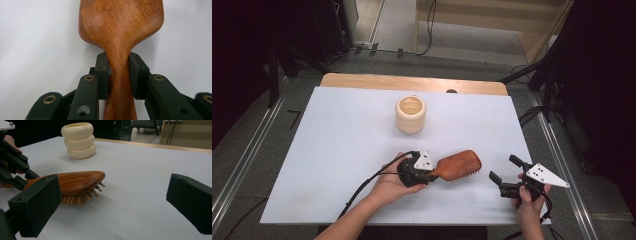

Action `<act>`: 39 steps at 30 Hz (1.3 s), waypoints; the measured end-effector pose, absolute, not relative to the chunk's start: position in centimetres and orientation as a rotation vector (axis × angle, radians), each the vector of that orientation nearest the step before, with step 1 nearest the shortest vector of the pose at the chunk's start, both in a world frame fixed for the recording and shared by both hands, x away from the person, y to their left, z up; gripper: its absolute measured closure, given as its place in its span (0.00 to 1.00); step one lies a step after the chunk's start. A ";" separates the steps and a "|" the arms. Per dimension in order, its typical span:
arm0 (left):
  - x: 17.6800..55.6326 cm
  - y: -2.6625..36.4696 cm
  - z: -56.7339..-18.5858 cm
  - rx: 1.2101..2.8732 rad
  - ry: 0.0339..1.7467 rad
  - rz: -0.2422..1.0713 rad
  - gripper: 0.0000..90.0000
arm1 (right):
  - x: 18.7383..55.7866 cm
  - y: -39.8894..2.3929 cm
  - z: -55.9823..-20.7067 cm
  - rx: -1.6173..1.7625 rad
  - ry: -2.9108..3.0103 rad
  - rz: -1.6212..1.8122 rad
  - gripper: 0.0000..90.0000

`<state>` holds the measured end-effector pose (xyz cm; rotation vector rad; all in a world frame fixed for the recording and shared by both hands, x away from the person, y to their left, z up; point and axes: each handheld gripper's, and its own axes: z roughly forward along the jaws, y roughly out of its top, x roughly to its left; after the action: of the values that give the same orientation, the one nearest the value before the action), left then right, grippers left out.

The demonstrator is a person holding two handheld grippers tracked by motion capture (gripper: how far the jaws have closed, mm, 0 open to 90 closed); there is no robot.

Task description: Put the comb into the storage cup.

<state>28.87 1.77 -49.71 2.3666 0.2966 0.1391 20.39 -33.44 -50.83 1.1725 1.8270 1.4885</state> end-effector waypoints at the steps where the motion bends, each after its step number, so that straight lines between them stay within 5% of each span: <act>1: 28.9 1.9 -49.7 2.355 0.304 0.135 0.80 | 20.5 -33.1 -50.7 1.175 1.832 1.506 0.00; 39: 27.4 8.8 -46.9 2.079 0.480 0.355 0.80 | 24.4 -23.8 -45.5 1.197 1.936 1.579 0.00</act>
<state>27.43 8.82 -46.90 2.0794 0.4802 0.3553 24.36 -23.84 -45.53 1.1969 1.9356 1.5792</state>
